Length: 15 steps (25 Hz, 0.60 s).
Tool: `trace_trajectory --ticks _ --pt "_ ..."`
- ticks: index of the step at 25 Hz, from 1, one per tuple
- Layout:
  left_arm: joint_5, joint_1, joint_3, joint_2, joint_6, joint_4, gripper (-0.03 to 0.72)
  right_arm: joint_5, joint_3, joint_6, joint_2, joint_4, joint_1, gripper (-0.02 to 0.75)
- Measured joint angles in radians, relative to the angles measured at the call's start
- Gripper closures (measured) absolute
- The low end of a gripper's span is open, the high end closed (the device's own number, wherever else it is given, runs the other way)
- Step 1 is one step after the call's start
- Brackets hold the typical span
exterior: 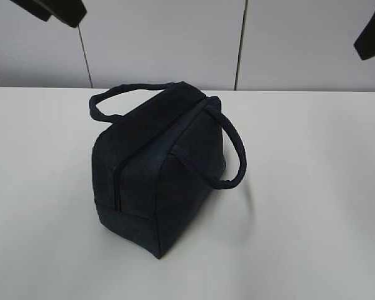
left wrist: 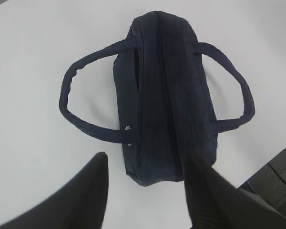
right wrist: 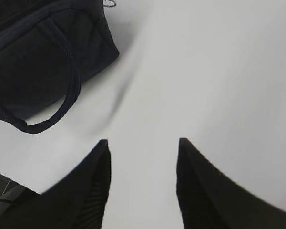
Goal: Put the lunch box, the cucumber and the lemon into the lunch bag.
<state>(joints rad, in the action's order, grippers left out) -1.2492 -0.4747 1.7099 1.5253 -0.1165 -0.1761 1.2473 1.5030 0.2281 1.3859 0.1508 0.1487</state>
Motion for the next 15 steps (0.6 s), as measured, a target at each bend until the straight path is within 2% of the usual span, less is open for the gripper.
trace_trajectory --ticks 9,15 --pt "-0.008 0.000 -0.225 -0.296 0.000 -0.005 0.333 0.008 -0.085 -0.004 -0.198 0.009 0.000 0.398" --pt "-0.011 0.000 -0.368 -0.493 0.000 -0.035 0.372 0.010 -0.192 -0.004 -0.338 0.009 0.000 0.398"
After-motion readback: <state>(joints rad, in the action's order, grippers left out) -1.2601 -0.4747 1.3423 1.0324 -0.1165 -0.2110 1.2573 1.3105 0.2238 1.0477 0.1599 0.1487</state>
